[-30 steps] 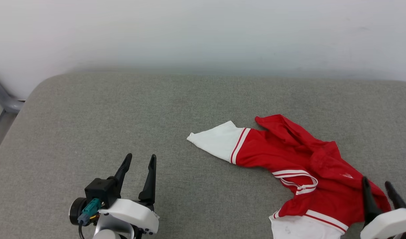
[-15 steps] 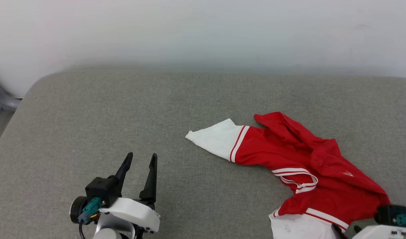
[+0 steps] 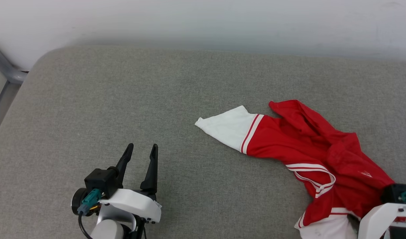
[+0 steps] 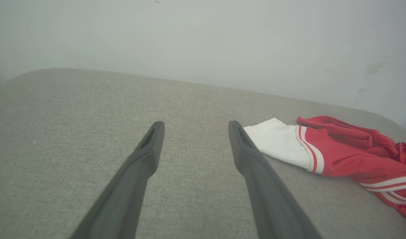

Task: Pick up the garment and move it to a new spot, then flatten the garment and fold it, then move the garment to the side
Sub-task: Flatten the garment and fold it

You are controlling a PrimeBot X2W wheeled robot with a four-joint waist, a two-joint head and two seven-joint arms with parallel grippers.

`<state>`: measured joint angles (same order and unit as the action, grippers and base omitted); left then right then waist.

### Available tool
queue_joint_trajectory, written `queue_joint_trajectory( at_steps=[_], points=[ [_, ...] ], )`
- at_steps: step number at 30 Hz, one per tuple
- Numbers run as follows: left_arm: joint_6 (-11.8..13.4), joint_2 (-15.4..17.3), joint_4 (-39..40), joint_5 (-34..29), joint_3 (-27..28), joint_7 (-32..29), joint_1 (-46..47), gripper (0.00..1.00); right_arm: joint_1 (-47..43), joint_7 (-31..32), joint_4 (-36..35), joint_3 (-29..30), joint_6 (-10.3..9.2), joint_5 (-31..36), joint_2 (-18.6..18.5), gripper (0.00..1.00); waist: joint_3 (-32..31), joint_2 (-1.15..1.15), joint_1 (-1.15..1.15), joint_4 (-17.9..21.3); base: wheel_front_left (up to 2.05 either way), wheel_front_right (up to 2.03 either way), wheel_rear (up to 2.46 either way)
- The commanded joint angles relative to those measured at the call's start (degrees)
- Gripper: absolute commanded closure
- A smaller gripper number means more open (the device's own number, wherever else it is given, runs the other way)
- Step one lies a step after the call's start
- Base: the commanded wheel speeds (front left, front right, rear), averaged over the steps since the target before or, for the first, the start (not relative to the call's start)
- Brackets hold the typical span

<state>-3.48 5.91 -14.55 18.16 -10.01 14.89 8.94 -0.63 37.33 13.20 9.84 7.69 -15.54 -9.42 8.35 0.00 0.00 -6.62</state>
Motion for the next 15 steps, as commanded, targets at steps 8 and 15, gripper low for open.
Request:
queue_joint_trajectory(
  at_steps=[8, 15],
  points=[
    [-0.2, -0.6, -0.2, -0.2, 0.4, 0.4, 1.4, 0.00, 6.5, -2.7, 0.0, 4.7, -0.24, 3.0, -7.7, 1.00, 0.6, 0.00, 0.00, 0.3, 0.00, 0.00, 0.00],
    [-0.9, -0.9, -0.6, -0.5, 0.4, 0.4, 1.9, 0.00, 11.4, -7.3, 3.9, 8.1, -0.24, 3.9, -8.1, 1.00, 0.9, 0.00, 0.00, 0.0, 0.00, 0.00, 0.00]
  ],
)
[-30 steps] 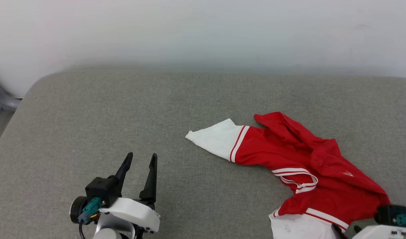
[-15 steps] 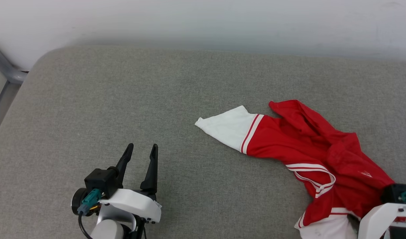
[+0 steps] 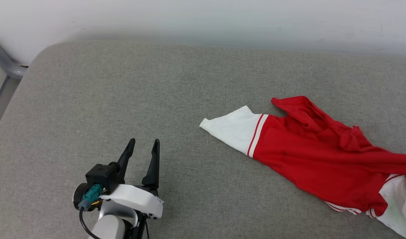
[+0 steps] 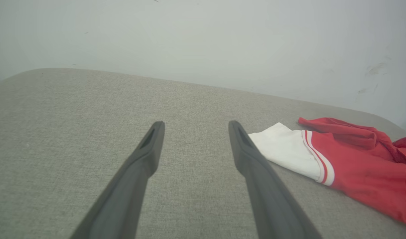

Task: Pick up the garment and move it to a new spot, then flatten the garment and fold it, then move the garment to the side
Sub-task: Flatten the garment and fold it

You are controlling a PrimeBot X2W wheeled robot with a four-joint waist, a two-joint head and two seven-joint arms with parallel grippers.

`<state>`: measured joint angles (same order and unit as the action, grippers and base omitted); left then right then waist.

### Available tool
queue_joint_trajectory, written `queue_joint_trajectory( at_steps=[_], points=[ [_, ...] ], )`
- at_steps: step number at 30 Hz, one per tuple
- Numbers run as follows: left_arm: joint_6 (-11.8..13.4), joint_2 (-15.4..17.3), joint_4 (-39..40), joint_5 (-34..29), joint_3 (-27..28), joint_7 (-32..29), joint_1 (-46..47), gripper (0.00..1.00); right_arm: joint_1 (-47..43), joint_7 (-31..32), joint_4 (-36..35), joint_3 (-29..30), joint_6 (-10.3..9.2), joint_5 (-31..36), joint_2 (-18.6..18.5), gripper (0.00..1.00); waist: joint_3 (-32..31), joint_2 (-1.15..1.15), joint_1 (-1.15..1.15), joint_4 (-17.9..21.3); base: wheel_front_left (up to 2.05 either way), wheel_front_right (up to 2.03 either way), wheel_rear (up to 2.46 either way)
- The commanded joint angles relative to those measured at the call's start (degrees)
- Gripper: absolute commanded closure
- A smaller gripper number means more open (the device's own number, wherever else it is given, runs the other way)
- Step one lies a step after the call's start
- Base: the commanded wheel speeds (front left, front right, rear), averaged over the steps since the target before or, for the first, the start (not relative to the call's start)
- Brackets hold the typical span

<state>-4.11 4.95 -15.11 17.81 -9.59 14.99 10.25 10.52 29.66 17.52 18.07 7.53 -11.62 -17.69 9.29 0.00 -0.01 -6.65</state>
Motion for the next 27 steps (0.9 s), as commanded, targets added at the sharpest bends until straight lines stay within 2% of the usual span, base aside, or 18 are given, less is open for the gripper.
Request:
queue_joint_trajectory(
  at_steps=[1, 2, 3, 9, 15, 21, 27],
  points=[
    [-0.4, 0.0, -0.1, -0.3, 0.0, 0.3, 0.5, 0.00, 0.4, -0.5, 0.4, 0.0, -0.08, 0.0, 0.7, 0.96, 0.0, 0.00, 0.01, -0.1, 0.00, 0.00, 0.00],
    [-0.3, -0.1, -0.2, -0.3, 0.0, 0.3, 0.4, 0.00, 0.3, -1.4, 1.2, -0.1, -0.06, 0.1, 1.2, 0.54, 0.0, 0.00, 0.01, -0.2, 0.00, 0.00, 0.00],
    [-0.4, -0.1, -0.3, -0.3, 0.1, 0.3, 0.3, 0.00, 0.2, -2.4, 2.0, 0.2, -0.06, -0.1, 1.7, 0.00, 0.0, 0.00, 0.01, -0.4, 0.00, 0.00, 0.00],
    [-0.5, -0.2, -1.0, -0.5, 0.7, 0.3, -1.3, 0.00, -2.0, -11.7, 3.5, 2.9, -0.07, 0.7, 5.1, 0.00, -1.7, 0.00, 0.01, -0.3, 0.00, 0.00, 0.00],
    [-0.2, 0.1, -1.8, -0.9, 0.7, 0.2, -2.6, 0.00, -5.0, -21.2, 0.5, 4.2, -0.07, 2.0, 7.8, 0.00, -4.6, 0.00, 0.01, 0.5, 0.00, 0.00, 0.00],
    [0.3, 0.8, -2.3, -0.7, 0.9, -0.1, -4.1, 0.00, -7.8, -27.6, -4.8, 0.1, -0.06, 1.8, 10.2, 0.00, -7.4, 0.00, 0.01, 2.3, 0.00, 0.00, 0.00],
    [0.7, 1.3, -2.0, -0.4, 0.5, -1.2, -5.2, 0.00, -11.0, -30.3, -10.2, -6.0, -0.06, 0.9, 12.0, 0.00, -9.3, 0.00, 0.01, 3.1, 0.00, 0.00, 0.00]
  ],
)
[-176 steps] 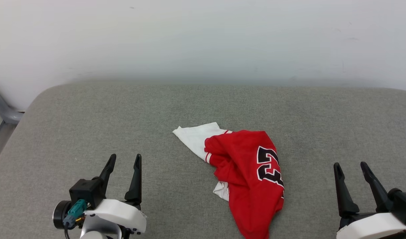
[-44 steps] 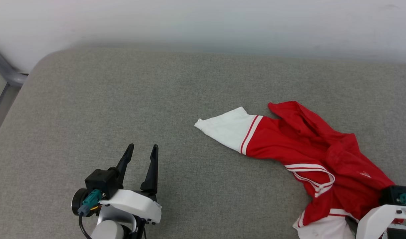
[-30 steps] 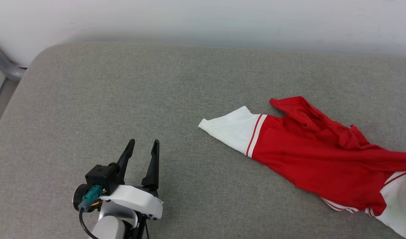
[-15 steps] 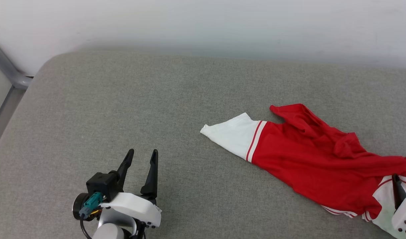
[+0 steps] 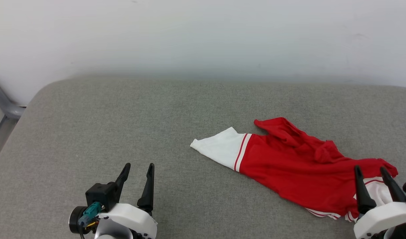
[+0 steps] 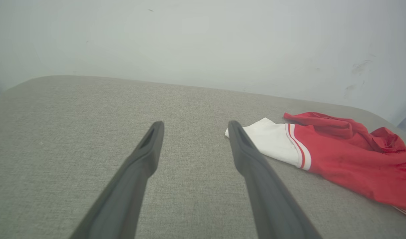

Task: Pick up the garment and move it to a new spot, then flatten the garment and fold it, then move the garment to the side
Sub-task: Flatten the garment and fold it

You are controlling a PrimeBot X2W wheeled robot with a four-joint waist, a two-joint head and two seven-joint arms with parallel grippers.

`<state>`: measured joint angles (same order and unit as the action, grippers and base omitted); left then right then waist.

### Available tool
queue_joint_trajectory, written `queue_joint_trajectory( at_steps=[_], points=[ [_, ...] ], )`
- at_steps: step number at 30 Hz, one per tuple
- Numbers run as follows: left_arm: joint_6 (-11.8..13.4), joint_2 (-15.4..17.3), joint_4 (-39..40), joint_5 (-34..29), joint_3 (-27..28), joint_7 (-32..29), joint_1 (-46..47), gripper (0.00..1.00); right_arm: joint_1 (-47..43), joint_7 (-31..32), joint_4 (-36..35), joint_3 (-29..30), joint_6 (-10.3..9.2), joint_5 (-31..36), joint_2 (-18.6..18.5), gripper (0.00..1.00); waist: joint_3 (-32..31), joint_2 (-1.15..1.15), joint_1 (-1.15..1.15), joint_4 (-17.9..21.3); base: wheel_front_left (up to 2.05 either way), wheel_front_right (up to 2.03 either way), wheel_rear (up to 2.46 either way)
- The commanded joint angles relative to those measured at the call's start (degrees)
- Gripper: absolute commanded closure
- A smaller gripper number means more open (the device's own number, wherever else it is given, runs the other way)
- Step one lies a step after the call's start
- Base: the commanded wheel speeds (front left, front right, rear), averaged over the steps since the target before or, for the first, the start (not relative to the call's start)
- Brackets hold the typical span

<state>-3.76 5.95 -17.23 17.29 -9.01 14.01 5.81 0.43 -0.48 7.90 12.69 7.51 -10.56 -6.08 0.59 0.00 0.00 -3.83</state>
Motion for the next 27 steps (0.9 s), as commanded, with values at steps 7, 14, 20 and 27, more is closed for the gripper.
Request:
queue_joint_trajectory(
  at_steps=[7, 14, 20, 27],
  points=[
    [1.1, 1.4, 1.4, 0.4, 0.5, -0.9, -1.6, 0.00, -5.1, -0.2, -7.0, -5.3, -0.04, 0.7, 2.3, 0.00, -1.2, 0.00, 0.00, 1.9, 0.00, 0.00, 0.00],
    [2.2, 2.7, 2.5, 0.5, 1.3, -2.0, -0.4, 0.00, -7.9, 0.6, -11.9, -8.2, -0.04, 0.5, 3.1, 0.00, -1.0, 0.00, 0.00, 4.2, 0.00, 0.00, 0.00],
    [0.7, 3.8, 0.9, 0.9, 0.0, -7.5, 5.3, 0.00, -7.0, 1.5, -14.7, -9.4, -0.04, 0.2, 3.2, 0.00, 1.4, 0.00, 0.00, 5.9, 0.00, 0.00, 0.00],
    [-3.2, 5.6, -8.9, 4.7, -6.4, -28.5, 23.6, 0.00, -2.3, 1.4, -16.2, -10.1, -0.04, -0.2, 3.3, 0.00, 10.0, 0.00, 0.00, 8.1, 0.00, 0.00, 0.00]
  ],
)
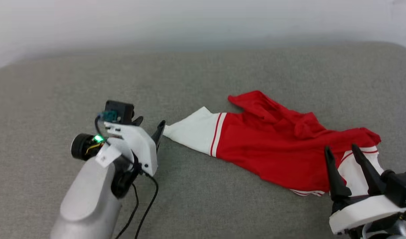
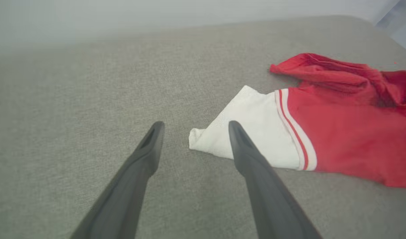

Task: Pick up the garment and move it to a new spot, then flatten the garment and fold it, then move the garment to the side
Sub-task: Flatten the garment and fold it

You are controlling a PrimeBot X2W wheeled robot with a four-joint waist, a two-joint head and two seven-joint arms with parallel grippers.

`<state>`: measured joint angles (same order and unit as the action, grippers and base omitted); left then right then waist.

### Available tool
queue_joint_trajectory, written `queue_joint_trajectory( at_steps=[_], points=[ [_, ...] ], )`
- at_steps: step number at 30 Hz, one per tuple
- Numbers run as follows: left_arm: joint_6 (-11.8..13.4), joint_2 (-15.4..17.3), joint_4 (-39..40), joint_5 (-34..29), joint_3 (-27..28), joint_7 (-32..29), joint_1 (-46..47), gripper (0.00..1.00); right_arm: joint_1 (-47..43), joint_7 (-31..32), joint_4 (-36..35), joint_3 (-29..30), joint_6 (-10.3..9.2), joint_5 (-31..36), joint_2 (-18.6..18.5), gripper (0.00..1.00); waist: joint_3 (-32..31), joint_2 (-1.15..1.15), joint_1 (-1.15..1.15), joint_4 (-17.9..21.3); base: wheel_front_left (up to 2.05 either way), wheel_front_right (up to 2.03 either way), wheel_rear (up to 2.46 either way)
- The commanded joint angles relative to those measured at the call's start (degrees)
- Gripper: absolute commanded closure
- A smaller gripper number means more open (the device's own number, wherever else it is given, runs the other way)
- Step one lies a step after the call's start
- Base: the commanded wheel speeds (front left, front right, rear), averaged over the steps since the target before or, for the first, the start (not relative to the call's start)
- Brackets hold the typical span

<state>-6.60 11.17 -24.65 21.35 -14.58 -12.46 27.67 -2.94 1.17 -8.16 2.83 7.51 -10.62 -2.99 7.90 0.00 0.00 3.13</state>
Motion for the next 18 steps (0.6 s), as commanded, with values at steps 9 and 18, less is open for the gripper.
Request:
queue_joint_trajectory(
  at_steps=[9, 18],
  points=[
    [-0.9, 2.2, -12.5, 3.7, -6.6, -16.0, 13.1, 0.00, 4.2, -2.0, 1.3, -1.4, -0.04, -1.0, 0.2, 0.00, 9.0, 0.00, 0.00, 4.3, 0.00, 0.00, 0.00],
    [-1.2, 2.2, -19.9, 8.7, -19.7, -31.0, 12.2, 0.10, 5.6, -3.4, 3.7, -1.3, -0.04, -2.3, 0.2, 0.00, 10.9, 0.00, 0.00, 6.2, 0.00, 0.00, 0.00]
  ],
)
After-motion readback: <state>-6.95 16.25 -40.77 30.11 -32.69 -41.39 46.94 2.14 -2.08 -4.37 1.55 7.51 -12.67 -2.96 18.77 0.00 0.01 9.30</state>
